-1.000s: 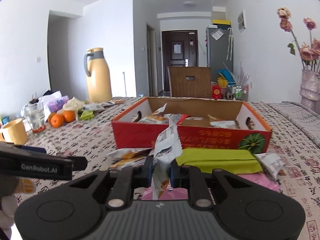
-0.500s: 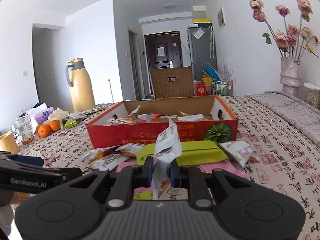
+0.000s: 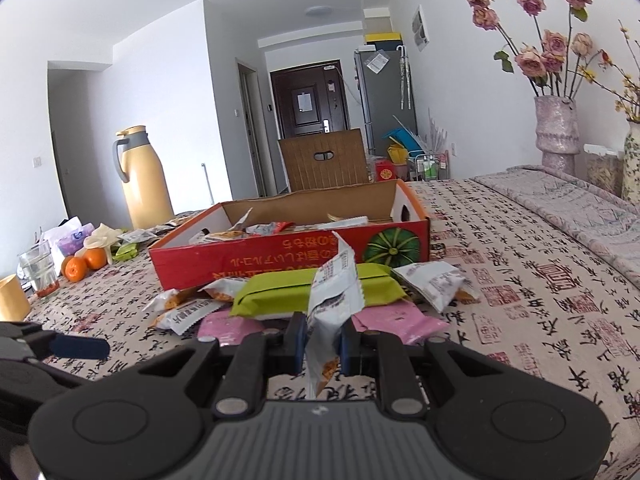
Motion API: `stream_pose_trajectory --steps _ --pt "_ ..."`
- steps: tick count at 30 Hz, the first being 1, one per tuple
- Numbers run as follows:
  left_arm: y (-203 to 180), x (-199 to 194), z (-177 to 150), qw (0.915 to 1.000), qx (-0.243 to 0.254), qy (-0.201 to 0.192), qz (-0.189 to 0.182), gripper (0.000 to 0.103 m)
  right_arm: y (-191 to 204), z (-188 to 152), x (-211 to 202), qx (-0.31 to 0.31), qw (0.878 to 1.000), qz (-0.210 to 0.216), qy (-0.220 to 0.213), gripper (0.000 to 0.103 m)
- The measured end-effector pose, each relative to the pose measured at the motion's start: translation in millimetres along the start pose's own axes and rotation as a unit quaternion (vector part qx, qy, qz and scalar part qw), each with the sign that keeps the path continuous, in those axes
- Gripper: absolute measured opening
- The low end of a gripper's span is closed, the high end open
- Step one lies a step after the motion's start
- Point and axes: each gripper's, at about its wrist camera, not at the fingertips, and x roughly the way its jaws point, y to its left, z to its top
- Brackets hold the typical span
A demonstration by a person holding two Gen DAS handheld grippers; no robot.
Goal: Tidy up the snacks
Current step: 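Grasp the green snack bar packet with the left gripper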
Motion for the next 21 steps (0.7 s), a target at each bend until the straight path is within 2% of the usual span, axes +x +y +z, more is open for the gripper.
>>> stream_pose_trajectory --steps 9,14,15,17,21 --pt "-6 13 -1 0.9997 -0.002 0.013 -0.022 0.103 -12 -2 -3 0.011 1.0 -0.001 0.0 0.016" --pt "-3 15 -8 0.9995 0.002 0.025 -0.017 0.102 -15 -3 -4 0.014 1.0 0.0 0.0 0.016" --pt "-2 16 -9 0.9995 -0.001 0.028 -0.015 0.096 -14 -3 -4 0.014 1.0 0.0 0.0 0.016" --pt "4 17 -8 0.9993 -0.011 0.03 -0.019 0.092 -14 -3 -5 0.014 1.0 0.001 0.0 0.016" --pt "4 15 -5 0.9992 -0.014 0.025 -0.027 0.066 -13 -3 -7 0.013 1.0 0.002 -0.002 0.016"
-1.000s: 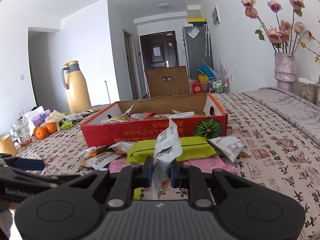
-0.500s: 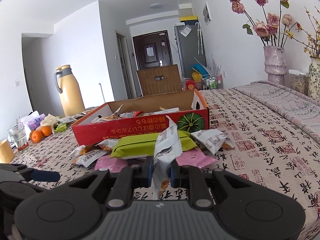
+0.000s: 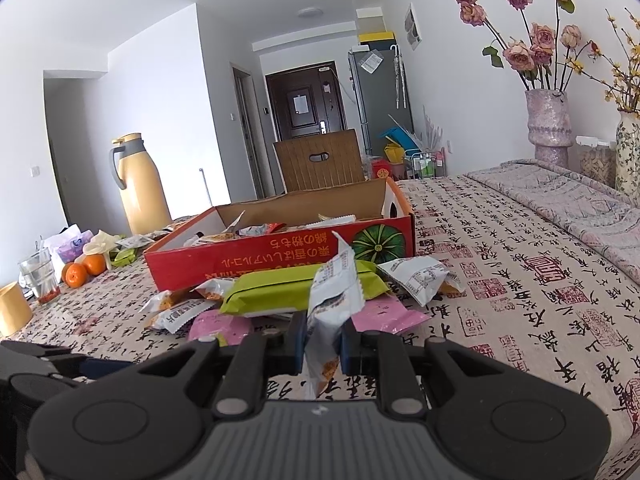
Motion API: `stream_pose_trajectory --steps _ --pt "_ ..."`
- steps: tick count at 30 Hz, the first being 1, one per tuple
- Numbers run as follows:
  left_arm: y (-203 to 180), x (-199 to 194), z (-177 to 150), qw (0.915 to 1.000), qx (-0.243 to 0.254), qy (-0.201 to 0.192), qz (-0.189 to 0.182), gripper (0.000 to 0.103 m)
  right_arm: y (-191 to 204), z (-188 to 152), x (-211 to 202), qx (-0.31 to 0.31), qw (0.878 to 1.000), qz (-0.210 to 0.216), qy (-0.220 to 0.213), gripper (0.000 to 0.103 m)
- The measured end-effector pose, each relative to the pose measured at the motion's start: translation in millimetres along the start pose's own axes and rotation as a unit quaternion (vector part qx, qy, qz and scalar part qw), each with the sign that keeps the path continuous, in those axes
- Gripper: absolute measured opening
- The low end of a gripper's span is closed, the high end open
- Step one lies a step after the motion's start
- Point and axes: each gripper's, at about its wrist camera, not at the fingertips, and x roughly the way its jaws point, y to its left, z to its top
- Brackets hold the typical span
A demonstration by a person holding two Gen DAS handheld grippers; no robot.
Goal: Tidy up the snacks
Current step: 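Grasp the green snack bar packet with the left gripper, then lift both packets and carry them over the open box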
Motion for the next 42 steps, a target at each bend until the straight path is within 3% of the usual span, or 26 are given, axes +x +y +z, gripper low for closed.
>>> stream_pose_trajectory --steps 3,7,23,32,42 --pt "-1 -1 1 0.9999 0.0 -0.001 -0.011 0.048 0 0 -1 0.0 1.0 0.0 0.0 0.016" --pt "-2 -4 0 0.9998 0.0 -0.003 -0.018 0.041 0 0 -1 0.0 1.0 -0.001 -0.001 0.016" --pt "-2 -38 11 0.9981 -0.009 -0.061 -0.005 0.039 7 5 -11 -0.012 1.0 0.003 -0.009 0.016" --pt "4 -58 39 0.9932 -0.025 -0.114 0.002 0.038 14 21 -9 -0.02 0.999 0.011 -0.022 0.016" --pt "16 -59 77 0.9885 -0.041 -0.145 0.008 0.036 18 51 10 -0.022 0.999 0.02 -0.038 0.016"
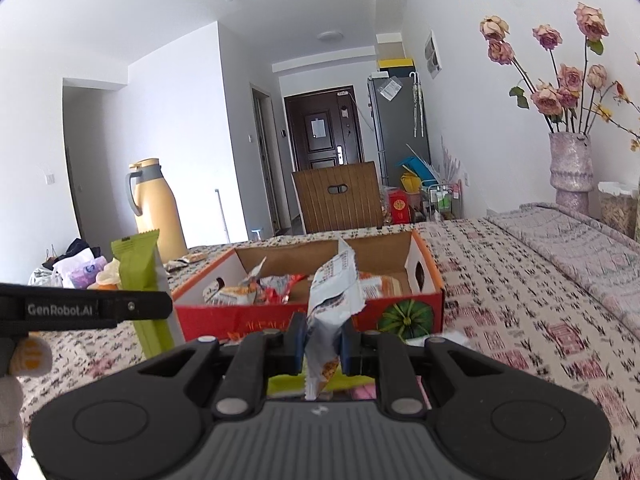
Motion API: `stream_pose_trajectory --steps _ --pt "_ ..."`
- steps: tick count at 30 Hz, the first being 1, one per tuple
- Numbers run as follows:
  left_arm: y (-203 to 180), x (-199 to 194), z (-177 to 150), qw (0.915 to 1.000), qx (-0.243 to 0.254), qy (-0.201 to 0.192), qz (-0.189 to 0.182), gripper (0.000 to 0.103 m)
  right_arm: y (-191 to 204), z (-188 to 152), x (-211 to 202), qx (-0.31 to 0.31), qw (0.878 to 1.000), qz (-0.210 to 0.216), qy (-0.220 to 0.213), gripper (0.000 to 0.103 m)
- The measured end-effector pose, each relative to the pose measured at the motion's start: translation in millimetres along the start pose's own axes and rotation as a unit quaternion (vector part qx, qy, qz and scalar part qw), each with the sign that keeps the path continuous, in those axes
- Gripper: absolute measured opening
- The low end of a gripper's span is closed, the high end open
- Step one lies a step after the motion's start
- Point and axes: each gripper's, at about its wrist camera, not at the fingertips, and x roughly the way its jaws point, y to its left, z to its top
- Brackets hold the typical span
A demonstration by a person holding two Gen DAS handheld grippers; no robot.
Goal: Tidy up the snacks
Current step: 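Lift both packets and carry them over the open box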
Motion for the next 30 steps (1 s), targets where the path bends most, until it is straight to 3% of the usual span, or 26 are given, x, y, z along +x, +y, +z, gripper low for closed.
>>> stream_pose_trajectory --steps 18,30 --pt "11 58 82 0.9988 -0.017 -0.045 0.011 0.036 -17 73 72 0.001 0.999 -0.001 -0.039 0.016" --pt "32 128 99 0.9984 -0.044 -0.027 0.024 0.036 -25 93 151 0.003 1.0 0.003 -0.024 0.016"
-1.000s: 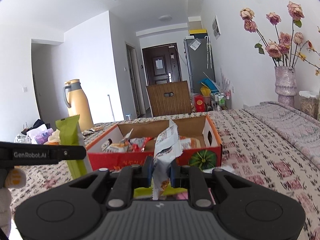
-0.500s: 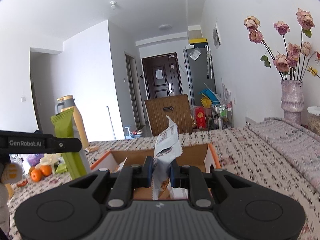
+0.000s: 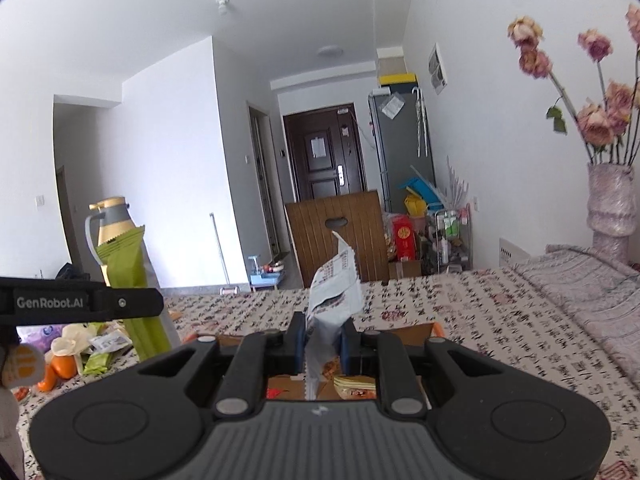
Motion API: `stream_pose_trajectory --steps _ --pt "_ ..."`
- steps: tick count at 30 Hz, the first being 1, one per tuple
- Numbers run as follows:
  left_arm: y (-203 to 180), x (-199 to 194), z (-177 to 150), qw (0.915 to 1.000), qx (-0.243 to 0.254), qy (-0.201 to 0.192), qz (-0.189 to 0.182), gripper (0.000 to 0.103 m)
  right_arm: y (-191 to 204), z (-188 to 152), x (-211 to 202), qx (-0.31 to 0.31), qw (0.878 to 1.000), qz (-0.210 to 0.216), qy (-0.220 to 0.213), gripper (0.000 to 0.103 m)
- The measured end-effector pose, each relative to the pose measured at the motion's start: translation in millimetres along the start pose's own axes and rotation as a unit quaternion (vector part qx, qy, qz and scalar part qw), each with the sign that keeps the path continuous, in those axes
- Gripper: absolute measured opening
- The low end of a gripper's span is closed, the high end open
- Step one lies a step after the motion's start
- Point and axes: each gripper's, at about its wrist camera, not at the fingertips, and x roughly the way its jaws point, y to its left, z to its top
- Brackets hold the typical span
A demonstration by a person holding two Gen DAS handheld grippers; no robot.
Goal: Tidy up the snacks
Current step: 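Lift both packets and carry them over the open box, then open both grippers to drop the packets into the box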
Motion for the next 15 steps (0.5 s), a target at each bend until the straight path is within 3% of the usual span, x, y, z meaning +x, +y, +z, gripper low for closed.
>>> stream_pose_trajectory --steps 13,15 --pt "22 50 -27 0.9985 -0.025 0.049 0.009 0.035 -10 -33 46 0.003 0.997 -0.002 0.074 0.017" --pt "24 54 -29 0.9979 -0.027 0.058 0.015 0.042 -10 -34 47 0.002 0.997 -0.004 0.077 0.019"
